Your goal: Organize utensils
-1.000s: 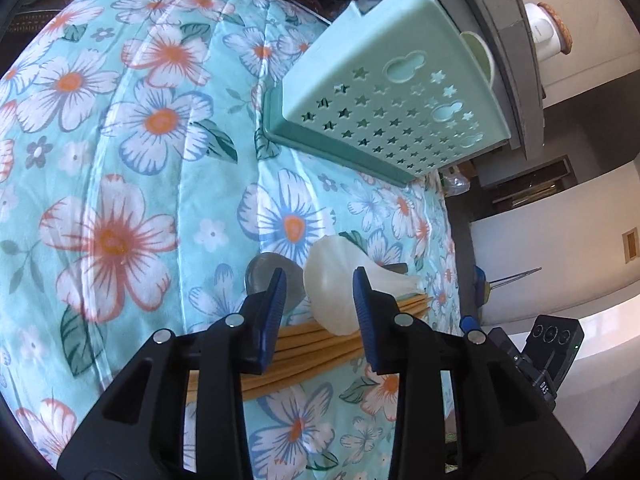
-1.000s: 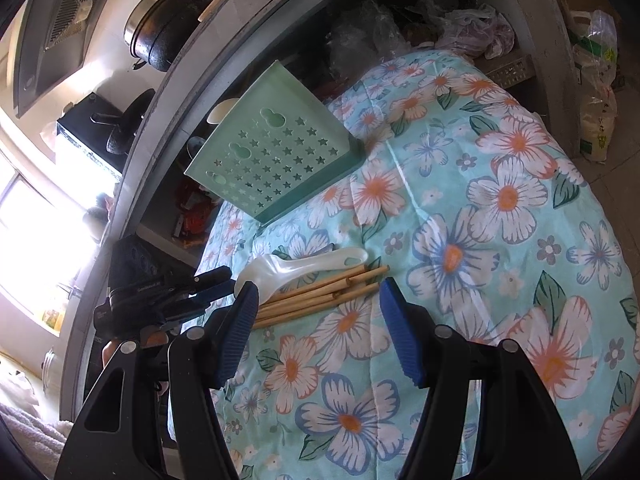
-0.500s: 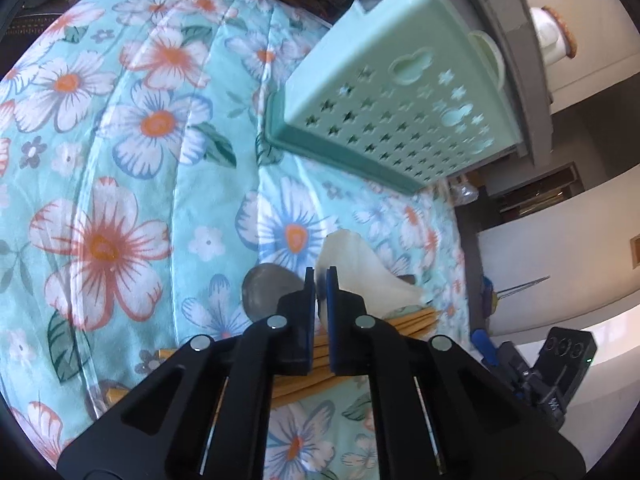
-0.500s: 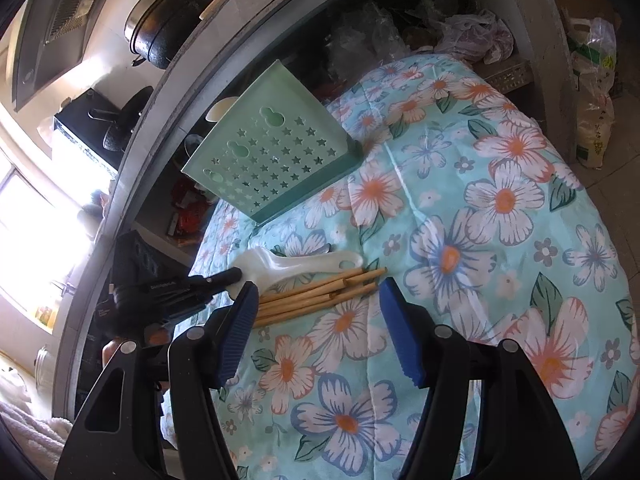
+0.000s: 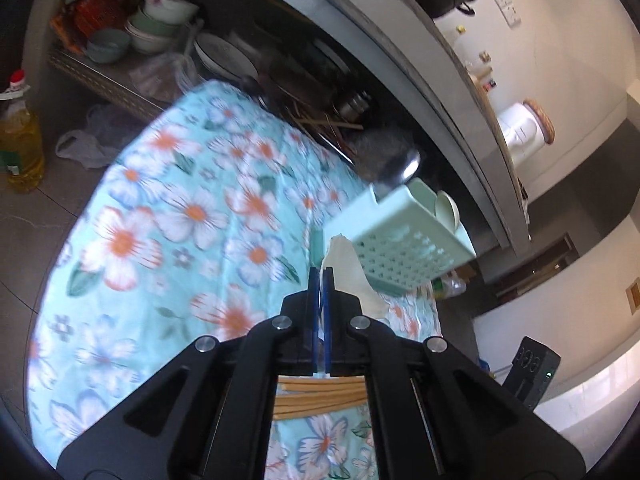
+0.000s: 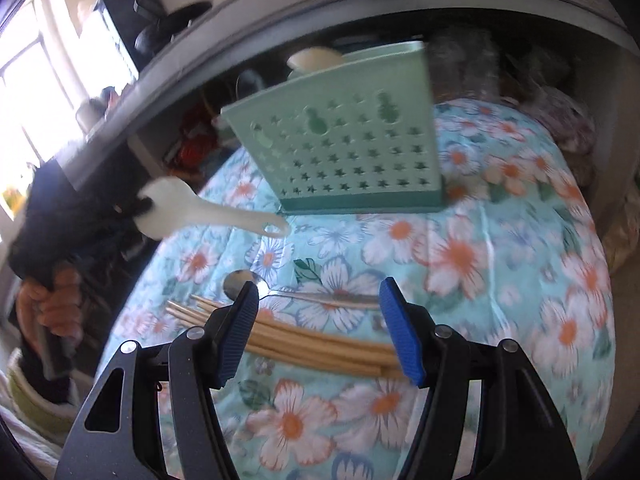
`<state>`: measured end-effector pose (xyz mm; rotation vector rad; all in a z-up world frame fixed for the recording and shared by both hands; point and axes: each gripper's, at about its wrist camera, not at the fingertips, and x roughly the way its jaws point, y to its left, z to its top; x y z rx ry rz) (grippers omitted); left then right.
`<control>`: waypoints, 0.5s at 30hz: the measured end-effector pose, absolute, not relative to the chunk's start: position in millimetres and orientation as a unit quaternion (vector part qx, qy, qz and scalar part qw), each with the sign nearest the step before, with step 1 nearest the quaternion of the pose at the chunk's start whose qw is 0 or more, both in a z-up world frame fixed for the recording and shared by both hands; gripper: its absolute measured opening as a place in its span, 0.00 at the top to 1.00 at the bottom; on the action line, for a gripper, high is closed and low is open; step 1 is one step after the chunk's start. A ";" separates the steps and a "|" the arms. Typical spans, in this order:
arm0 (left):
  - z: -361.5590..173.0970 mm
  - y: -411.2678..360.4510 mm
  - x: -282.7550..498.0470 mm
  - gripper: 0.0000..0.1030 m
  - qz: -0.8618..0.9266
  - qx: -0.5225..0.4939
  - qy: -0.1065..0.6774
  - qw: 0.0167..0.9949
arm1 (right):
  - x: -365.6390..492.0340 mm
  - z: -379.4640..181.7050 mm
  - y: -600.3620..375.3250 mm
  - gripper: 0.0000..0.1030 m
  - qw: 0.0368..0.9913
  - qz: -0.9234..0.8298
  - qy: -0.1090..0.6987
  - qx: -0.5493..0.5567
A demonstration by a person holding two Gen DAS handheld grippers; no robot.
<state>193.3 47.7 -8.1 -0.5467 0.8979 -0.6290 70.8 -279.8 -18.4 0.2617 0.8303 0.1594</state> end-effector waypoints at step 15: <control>-25.9 89.6 202.3 1.00 -0.260 -0.287 0.423 0.819 | 122.0 -55.4 -178.8 0.40 0.845 0.170 0.468 -0.196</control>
